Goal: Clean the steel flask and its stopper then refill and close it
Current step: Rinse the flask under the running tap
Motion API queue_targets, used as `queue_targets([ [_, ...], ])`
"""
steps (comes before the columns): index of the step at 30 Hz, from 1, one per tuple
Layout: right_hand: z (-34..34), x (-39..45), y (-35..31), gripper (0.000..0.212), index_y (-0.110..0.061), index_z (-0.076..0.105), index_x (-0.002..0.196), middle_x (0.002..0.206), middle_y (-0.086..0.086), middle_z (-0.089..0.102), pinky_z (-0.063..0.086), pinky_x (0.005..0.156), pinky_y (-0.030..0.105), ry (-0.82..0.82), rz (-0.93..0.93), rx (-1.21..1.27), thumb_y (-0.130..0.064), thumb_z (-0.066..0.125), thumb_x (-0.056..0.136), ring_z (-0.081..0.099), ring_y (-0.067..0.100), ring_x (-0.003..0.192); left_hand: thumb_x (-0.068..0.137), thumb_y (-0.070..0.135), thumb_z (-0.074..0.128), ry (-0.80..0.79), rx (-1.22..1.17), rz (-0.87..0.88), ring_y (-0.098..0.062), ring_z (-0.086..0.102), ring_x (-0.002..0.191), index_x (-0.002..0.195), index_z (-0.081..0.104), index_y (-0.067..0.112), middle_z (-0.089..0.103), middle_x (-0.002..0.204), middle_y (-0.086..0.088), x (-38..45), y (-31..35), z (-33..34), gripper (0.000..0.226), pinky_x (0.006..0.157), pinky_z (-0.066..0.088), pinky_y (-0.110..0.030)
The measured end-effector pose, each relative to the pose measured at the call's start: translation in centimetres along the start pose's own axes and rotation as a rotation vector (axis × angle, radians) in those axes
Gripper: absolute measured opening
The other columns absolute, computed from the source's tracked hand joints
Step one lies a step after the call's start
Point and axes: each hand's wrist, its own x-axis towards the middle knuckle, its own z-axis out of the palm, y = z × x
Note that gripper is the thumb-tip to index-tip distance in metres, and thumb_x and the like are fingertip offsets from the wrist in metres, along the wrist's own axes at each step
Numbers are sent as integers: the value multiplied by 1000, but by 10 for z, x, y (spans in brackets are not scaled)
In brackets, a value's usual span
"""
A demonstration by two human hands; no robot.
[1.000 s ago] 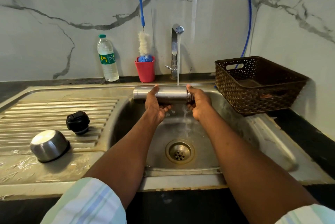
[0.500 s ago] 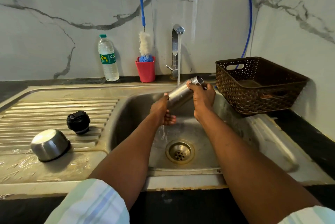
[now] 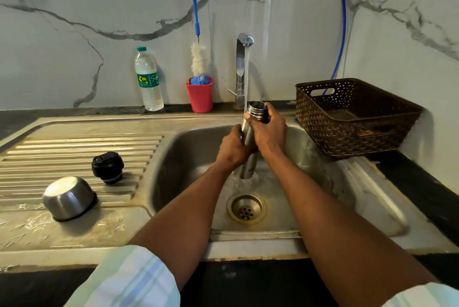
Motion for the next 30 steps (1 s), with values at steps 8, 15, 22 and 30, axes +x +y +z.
queue_targets([
  [8, 7, 1, 5, 29, -24, 63, 111, 103, -5, 68, 52, 89, 35, -142, 47, -66, -26, 72, 84, 64, 15, 98, 66, 33, 83, 23, -79, -96, -26, 63, 103, 121, 55, 16, 64, 114, -6, 0, -4, -6, 64, 92, 55, -48],
  [15, 6, -2, 6, 30, -23, 64, 114, 101, -6, 69, 53, 88, 37, -248, 188, -45, -40, 64, 90, 64, 15, 95, 79, 20, 76, 41, -211, -122, -22, 65, 97, 123, 52, 12, 65, 110, -7, 2, -3, -6, 51, 84, 57, -39],
  [22, 3, 1, 6, 52, -12, 69, 103, 102, 11, 70, 53, 91, 43, -248, 370, -38, -56, 42, 97, 66, 27, 94, 76, 25, 80, 21, -346, -177, -25, 65, 100, 123, 41, 20, 62, 113, -8, 5, -5, -9, 61, 89, 57, -46],
  [30, 3, -3, 11, 43, -15, 63, 117, 103, 4, 71, 56, 84, 35, -337, 396, 79, -28, 77, 78, 67, 19, 92, 84, 9, 70, -23, -341, -154, -21, 62, 99, 126, 35, 15, 59, 106, -5, 4, -6, -8, 55, 82, 55, -35],
])
